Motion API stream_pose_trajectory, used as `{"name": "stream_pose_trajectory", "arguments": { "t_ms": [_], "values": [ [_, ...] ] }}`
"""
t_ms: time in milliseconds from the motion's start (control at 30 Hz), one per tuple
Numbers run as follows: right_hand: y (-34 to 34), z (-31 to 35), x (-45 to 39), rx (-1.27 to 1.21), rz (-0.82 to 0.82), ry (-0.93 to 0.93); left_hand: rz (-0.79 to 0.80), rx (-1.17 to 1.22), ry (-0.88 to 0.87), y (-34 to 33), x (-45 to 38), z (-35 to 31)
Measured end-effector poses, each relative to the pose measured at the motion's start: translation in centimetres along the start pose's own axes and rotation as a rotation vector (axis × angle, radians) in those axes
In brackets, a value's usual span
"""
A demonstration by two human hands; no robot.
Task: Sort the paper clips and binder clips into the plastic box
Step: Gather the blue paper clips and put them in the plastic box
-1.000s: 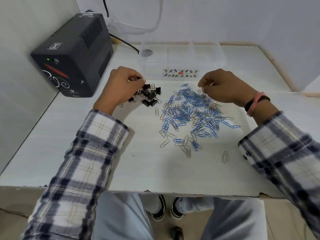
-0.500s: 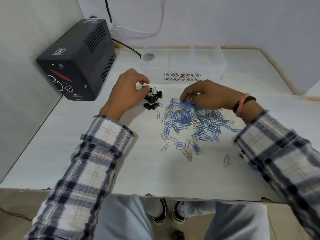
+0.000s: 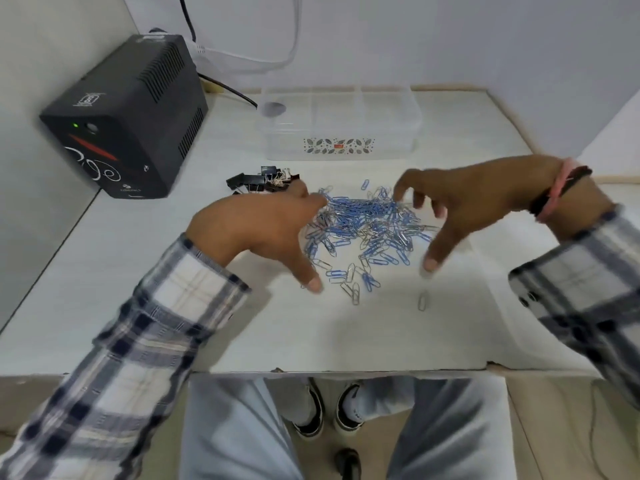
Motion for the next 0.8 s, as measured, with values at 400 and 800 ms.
{"name": "stream_pose_trajectory", "arguments": {
  "t_ms": [400, 800],
  "values": [
    [-1.2, 1.5, -2.0, -0.175, -0.289, 0.098, -0.296, 0.297, -0.114, 0.2, -2.1, -0.9],
    [-2.1, 3.5, -3.0, -0.204, -0.252, 0.113, -0.253, 0.164, -0.107, 0.0, -3.1, -2.1]
  ]
}}
Point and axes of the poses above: each hand's wrist, its own x-axis away from the middle knuckle, its own y-axis out of the back of the hand, z = x × y, the point moved 6 cm from there along -x, towards the middle knuckle, and after that the axes turned 12 degrees about -y, right-handed, at the moved point
